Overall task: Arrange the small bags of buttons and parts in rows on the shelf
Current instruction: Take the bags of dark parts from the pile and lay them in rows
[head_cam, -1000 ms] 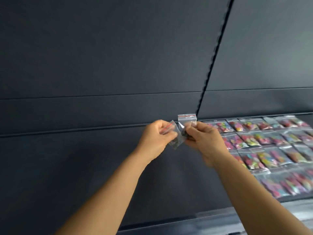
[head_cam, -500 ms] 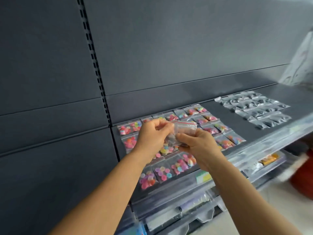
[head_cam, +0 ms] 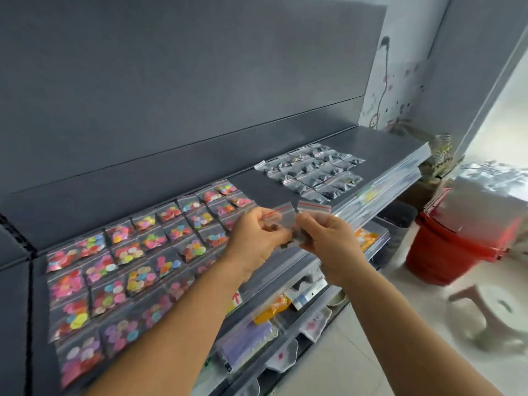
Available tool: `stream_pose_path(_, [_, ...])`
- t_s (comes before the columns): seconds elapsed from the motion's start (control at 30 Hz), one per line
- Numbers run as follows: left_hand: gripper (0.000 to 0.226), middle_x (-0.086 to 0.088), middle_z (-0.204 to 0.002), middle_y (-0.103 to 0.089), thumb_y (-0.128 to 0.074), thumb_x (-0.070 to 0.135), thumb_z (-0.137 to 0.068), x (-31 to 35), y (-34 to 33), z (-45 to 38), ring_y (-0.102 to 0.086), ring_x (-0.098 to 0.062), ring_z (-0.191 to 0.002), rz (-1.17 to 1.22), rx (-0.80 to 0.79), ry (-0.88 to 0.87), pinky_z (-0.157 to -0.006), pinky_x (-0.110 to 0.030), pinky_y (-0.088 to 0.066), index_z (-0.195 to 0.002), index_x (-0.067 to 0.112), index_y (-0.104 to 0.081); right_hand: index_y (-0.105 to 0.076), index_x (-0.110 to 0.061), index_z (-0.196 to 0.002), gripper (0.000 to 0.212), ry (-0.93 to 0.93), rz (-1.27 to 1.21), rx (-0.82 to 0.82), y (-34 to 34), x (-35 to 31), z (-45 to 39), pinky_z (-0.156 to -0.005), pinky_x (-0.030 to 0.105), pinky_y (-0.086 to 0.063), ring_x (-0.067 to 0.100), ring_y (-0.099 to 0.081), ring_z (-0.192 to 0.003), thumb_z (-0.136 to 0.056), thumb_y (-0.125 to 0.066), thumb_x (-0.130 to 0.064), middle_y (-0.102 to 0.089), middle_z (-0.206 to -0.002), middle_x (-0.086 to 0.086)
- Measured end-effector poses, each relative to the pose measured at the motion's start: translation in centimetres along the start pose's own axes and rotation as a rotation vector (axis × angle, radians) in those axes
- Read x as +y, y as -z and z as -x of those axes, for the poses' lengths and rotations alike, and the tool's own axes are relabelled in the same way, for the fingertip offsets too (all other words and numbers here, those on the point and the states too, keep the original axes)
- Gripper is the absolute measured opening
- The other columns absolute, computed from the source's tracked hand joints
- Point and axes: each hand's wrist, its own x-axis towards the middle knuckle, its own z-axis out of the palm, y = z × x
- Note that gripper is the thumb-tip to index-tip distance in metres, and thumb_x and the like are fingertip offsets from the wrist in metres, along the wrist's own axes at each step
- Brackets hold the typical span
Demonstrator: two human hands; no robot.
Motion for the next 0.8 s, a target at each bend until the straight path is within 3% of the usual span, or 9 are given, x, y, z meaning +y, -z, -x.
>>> stream_pose_path(0.13, [0.040, -0.004, -0.085, -0.070, -0.079, 0.012, -0.072, 0.4, -3.3, -1.9, -0.067, -0.010, -0.075, -0.027, -0.112, 0.001, -0.073, -0.026, -0.054, -0.105, 0.017, -0.056, -0.064, -0.009, -0.072, 0.030, -0.030, -0.038, 0.027, 3.0, -0.2, -1.3, -0.068, 0.040, -0.047, 0.027, -0.050, -0.068, -0.095, -0.049, -0.020, -0.056, -0.069, 0.014])
stream_pose_path(0.23, [0.043, -0.003, -0.089, -0.070, -0.080, 0.019, -0.073, 0.8, -5.4, -3.7, -0.067, -0.014, -0.083, -0.027, -0.174, 0.008, -0.074, -0.026, -0.053, -0.108, 0.016, -0.055, -0.062, -0.007, -0.080, 0.029, -0.014, -0.041, -0.010, 5.0, -0.4, -2.4, -0.081, 0.047, -0.053, 0.029, -0.058, -0.073, -0.095, -0.046, -0.025, -0.059, -0.076, 0.016])
stream_pose_path(0.37, [0.035, -0.009, -0.097, -0.069, -0.074, 0.007, -0.078, 1.5, -8.3, -6.7, -0.065, -0.015, -0.087, 0.011, -0.260, 0.009, -0.070, -0.021, -0.055, -0.109, 0.008, -0.057, -0.069, -0.014, -0.079, 0.014, 0.034, 0.007, 0.004, 7.7, -0.4, -4.3, -0.080, 0.043, -0.054, 0.029, -0.066, -0.074, -0.088, -0.062, -0.020, -0.071, -0.075, 0.011])
stream_pose_path(0.47, [0.018, -0.005, -0.086, -0.069, -0.069, 0.002, -0.081, 1.8, -10.4, -9.7, -0.065, -0.007, -0.076, 0.050, -0.307, -0.027, -0.062, -0.015, -0.052, -0.098, 0.006, -0.063, -0.070, -0.012, -0.076, 0.009, 0.026, -0.023, 0.114, 9.9, -0.6, -7.1, -0.073, 0.040, -0.055, 0.025, -0.066, -0.070, -0.084, -0.067, -0.015, -0.071, -0.072, 0.010])
stream_pose_path(0.57, [0.003, 0.004, -0.071, -0.068, -0.066, 0.009, -0.086, 1.8, -12.2, -13.6, -0.062, 0.001, -0.059, 0.087, -0.299, -0.024, -0.054, -0.012, -0.048, -0.088, 0.011, -0.067, -0.072, -0.011, -0.079, 0.008, 0.015, 0.038, 0.155, 11.9, -1.2, -10.6, -0.065, 0.031, -0.050, 0.019, -0.060, -0.066, -0.082, -0.070, -0.018, -0.070, -0.074, 0.011])
stream_pose_path(0.7, [0.004, 0.009, -0.064, -0.067, -0.066, 0.017, -0.087, 1.9, -14.4, -19.2, -0.061, -0.003, -0.058, 0.022, -0.247, -0.043, -0.055, -0.018, -0.048, -0.083, 0.016, -0.068, -0.071, -0.005, -0.085, 0.008, -0.012, 0.043, 0.115, 14.1, -2.1, -15.8, -0.063, 0.025, -0.054, 0.017, -0.064, -0.068, -0.082, -0.069, -0.013, -0.070, -0.076, 0.010])
stream_pose_path(0.8, [0.005, 0.004, -0.073, -0.072, -0.068, 0.017, -0.085, 2.4, -15.9, -22.8, -0.067, -0.010, -0.070, 0.020, -0.223, -0.058, -0.065, -0.025, -0.055, -0.081, 0.018, -0.068, -0.069, -0.001, -0.088, 0.009, -0.027, -0.050, 0.123, 16.0, -2.7, -19.2, -0.075, 0.036, -0.056, 0.023, -0.063, -0.072, -0.083, -0.066, -0.008, -0.068, -0.078, 0.014])
